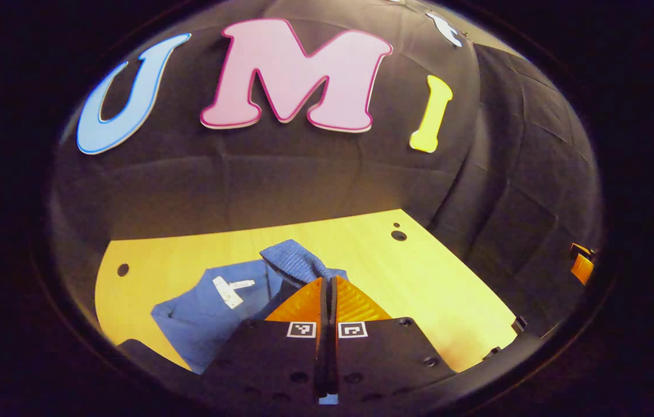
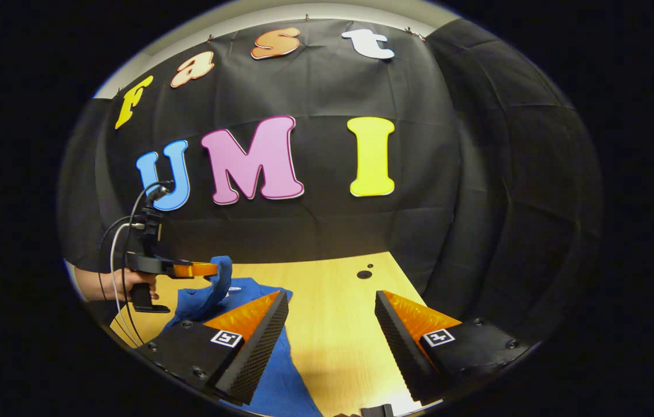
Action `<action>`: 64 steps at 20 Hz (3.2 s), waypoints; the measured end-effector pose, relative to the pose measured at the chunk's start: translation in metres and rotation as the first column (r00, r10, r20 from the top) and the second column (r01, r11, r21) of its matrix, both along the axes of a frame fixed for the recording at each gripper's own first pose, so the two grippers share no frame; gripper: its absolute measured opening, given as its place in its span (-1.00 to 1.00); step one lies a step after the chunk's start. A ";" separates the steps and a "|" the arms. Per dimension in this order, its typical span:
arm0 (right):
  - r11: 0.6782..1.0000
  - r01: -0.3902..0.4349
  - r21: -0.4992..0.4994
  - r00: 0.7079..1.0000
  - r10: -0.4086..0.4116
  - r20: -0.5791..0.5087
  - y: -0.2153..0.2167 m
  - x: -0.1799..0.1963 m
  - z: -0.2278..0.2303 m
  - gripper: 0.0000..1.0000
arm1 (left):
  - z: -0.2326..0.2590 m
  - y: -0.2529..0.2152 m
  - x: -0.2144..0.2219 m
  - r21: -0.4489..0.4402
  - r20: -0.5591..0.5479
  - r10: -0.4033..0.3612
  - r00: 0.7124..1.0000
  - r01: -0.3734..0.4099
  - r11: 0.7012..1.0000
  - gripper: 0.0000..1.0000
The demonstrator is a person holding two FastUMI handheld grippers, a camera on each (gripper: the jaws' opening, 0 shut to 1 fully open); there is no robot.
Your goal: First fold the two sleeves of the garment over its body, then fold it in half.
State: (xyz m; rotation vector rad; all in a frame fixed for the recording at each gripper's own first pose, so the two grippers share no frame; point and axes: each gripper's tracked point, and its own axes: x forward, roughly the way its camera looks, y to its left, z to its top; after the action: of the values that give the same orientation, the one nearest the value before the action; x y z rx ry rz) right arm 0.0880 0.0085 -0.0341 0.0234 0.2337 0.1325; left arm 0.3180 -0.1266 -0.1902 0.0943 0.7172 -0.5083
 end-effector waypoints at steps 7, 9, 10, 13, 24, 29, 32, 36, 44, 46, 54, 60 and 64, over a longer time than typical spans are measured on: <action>0.999 0.032 0.007 0.995 -0.031 -0.100 -0.031 0.017 -0.039 0.95 | -0.047 -0.060 0.024 -0.073 -0.047 -0.074 0.996 0.071 0.995 -0.87; 1.000 0.010 -0.008 0.994 -0.011 -0.109 -0.026 0.024 -0.044 0.94 | -0.047 -0.067 0.022 -0.064 -0.050 -0.076 0.996 0.072 0.995 -0.65; 1.000 -0.005 -0.011 0.994 0.004 -0.112 -0.022 0.027 -0.046 0.95 | -0.046 -0.062 0.019 -0.038 -0.050 -0.063 0.997 0.061 0.997 -0.13; 0.998 -0.057 -0.001 0.990 0.056 -0.128 0.003 0.035 -0.054 0.95 | -0.035 -0.030 -0.003 0.028 -0.015 -0.015 1.000 0.015 0.999 0.56; 0.958 -0.283 -0.038 0.934 0.267 -0.237 0.102 0.004 -0.127 0.96 | -0.053 0.218 -0.255 0.184 -0.113 0.469 0.876 -0.446 0.876 0.67; 0.947 -0.316 -0.055 0.882 0.272 -0.384 0.104 -0.032 -0.185 0.96 | -0.110 0.242 -0.341 0.249 -0.273 0.566 0.778 -0.511 0.822 0.67; 0.948 -0.311 -0.062 0.847 0.246 -0.471 0.096 -0.047 -0.221 0.96 | -0.133 0.252 -0.364 0.291 -0.341 0.600 0.723 -0.526 0.799 0.67; 0.949 -0.298 -0.106 0.785 0.181 -0.592 0.075 -0.069 -0.258 0.99 | -0.148 0.259 -0.372 0.343 -0.384 0.611 0.693 -0.507 0.791 0.67; 0.962 -0.248 -0.117 0.641 0.072 -0.765 0.047 -0.106 -0.306 0.99 | -0.163 0.257 -0.385 0.394 -0.496 0.593 0.635 -0.444 0.805 0.67; 0.959 -0.258 -0.117 0.612 0.068 -0.788 0.047 -0.112 -0.312 0.99 | -0.164 0.260 -0.389 0.422 -0.497 0.596 0.630 -0.425 0.801 0.68; 0.938 -0.317 -0.141 0.546 0.059 -0.836 0.054 -0.131 -0.327 0.99 | -0.175 0.259 -0.401 0.435 -0.559 0.596 0.577 -0.408 0.803 0.67; 0.929 -0.336 -0.158 0.519 0.042 -0.854 0.056 -0.134 -0.334 0.97 | -0.176 0.258 -0.397 0.411 -0.607 0.583 0.540 -0.415 0.812 0.70; 0.922 -0.337 -0.190 0.520 0.013 -0.854 0.052 -0.132 -0.339 0.70 | -0.177 0.262 -0.397 0.401 -0.632 0.556 0.540 -0.386 0.831 0.67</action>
State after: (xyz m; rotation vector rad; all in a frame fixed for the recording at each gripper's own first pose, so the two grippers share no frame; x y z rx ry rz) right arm -0.0444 0.0605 -0.3731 -0.2961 1.2649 0.2859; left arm -0.0788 0.1352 -0.3676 -0.1210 1.5498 0.1093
